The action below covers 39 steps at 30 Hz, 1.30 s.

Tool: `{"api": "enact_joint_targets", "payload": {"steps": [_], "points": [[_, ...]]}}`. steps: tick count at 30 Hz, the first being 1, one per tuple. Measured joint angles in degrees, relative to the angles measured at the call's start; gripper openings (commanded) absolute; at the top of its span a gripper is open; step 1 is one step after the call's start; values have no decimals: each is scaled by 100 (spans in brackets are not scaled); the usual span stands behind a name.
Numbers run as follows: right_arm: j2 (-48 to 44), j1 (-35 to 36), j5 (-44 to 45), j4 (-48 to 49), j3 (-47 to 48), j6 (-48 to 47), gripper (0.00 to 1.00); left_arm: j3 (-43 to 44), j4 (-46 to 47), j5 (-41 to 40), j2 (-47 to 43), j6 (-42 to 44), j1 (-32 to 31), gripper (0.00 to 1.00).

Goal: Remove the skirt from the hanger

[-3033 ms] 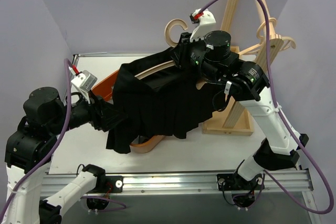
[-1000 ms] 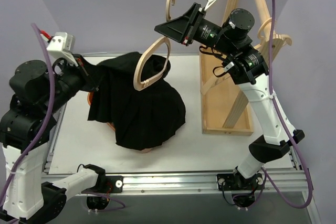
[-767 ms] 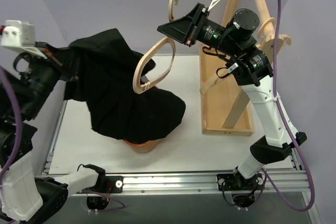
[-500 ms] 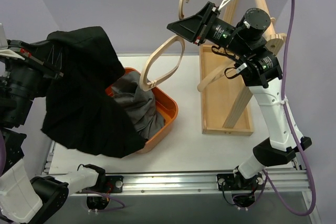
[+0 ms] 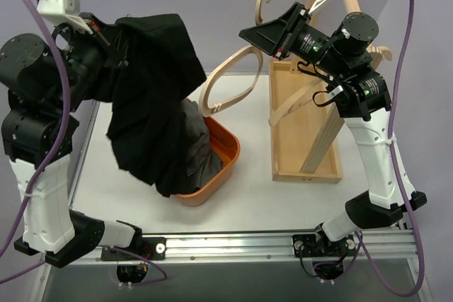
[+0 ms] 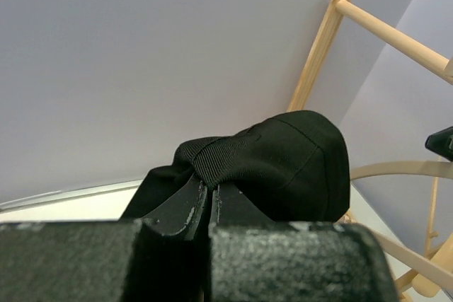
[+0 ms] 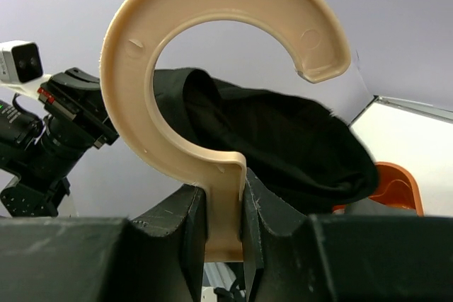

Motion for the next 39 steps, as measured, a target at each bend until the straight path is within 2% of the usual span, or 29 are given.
{"api": "enact_joint_targets", "payload": {"steps": [7,10,18,26,33,39], "points": [[-149,-151,-35,-20,-153,2,0,87,442,463,455,-160,2,2],[-203,-210,-48,-20,-175,4,0,-162,728,621,461,-284,22,2],[-337,-299,-55,-17,-330,9,0,-2249,1027,800,-575,-553,356,2],[-363,-328,-90,31,-614,98,0,-3641,846,1279,-1700,-809,769,2],[-363,-332,-94,70,-723,140,0,-4282,975,2673,-1495,-1152,925,2],[-363,-330,-94,122,-726,142,0,-4811,1969,4352,-590,-1954,938,2]]}}
